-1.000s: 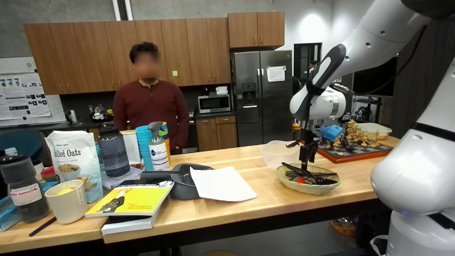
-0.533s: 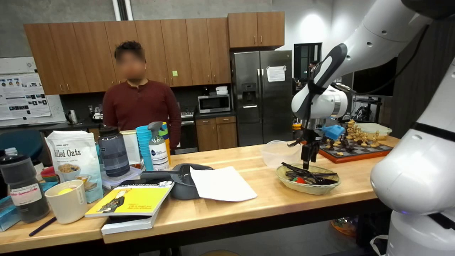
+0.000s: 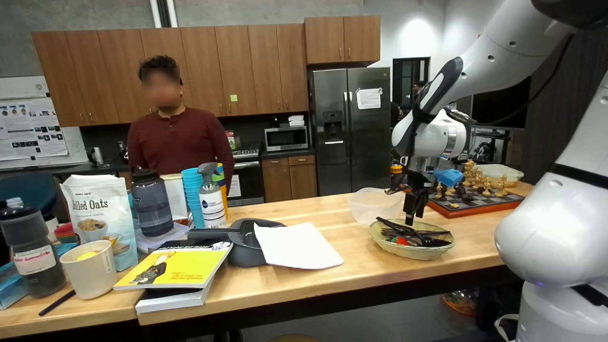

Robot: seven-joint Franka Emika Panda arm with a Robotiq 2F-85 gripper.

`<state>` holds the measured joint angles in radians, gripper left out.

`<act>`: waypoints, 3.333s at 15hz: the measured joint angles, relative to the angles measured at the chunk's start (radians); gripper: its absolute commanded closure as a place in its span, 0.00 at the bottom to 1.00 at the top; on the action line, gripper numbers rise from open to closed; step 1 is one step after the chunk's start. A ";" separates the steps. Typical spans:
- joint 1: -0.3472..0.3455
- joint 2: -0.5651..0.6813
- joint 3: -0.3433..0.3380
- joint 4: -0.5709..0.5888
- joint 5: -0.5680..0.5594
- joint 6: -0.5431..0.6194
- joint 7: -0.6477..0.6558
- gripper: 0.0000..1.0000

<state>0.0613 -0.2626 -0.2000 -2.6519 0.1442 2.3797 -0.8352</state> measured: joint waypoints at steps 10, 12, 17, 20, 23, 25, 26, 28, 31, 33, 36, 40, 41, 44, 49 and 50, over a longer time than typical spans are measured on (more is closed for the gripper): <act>-0.033 0.052 -0.023 0.018 0.117 0.001 -0.125 0.00; -0.043 0.057 -0.023 0.018 0.118 0.001 -0.138 0.00; -0.062 0.061 -0.023 0.014 0.118 0.011 -0.166 0.00; -0.071 0.061 -0.024 0.008 0.118 0.015 -0.180 0.26; -0.076 0.061 -0.024 0.007 0.118 0.020 -0.188 0.48; -0.077 0.061 -0.024 0.007 0.118 0.022 -0.189 0.63; -0.076 0.061 -0.024 0.007 0.118 0.022 -0.189 0.72; -0.076 0.061 -0.021 0.007 0.118 0.024 -0.189 0.88; -0.076 0.060 -0.014 0.008 0.118 0.028 -0.188 0.99; -0.076 0.057 -0.007 0.010 0.118 0.029 -0.187 0.96; -0.076 0.050 0.003 0.012 0.118 0.030 -0.186 0.98; -0.076 0.042 0.009 0.013 0.118 0.030 -0.184 0.97; -0.076 0.042 0.010 0.013 0.118 0.030 -0.184 0.97; -0.076 0.042 0.010 0.013 0.118 0.030 -0.184 0.97; -0.076 0.042 0.011 0.013 0.118 0.031 -0.184 0.97; -0.076 0.042 0.011 0.013 0.118 0.032 -0.184 0.97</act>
<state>-0.0146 -0.2207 -0.1887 -2.6393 0.2618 2.4112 -1.0189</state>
